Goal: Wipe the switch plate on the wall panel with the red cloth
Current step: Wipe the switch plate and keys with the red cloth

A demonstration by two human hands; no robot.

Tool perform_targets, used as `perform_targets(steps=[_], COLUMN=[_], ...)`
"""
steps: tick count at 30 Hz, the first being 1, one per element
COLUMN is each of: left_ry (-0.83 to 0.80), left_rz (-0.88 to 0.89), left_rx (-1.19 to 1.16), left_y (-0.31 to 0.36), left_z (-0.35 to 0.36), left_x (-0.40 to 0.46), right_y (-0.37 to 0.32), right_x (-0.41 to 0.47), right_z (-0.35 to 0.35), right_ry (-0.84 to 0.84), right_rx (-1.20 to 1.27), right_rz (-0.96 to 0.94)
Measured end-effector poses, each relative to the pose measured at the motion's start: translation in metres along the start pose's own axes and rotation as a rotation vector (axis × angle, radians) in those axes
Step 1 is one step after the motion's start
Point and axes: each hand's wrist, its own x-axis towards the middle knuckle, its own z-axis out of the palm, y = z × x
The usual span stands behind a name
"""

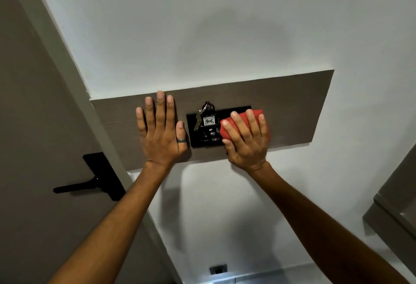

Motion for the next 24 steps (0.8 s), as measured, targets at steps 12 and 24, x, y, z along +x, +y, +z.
perform_targets(steps=[12,24], left_ry=[0.009,0.003], left_rz=[0.006,0.001], left_rx=[-0.001,0.009], left_y=[0.001,0.001], left_z=[0.0,0.002], left_x=[0.0,-0.004], right_y=[0.003,0.018], right_x=[0.007,0.022], right_z=[0.004,0.008], right_ry=[0.069,0.088], right_rx=[0.008,0.061], right_rz=[-0.014,-0.084])
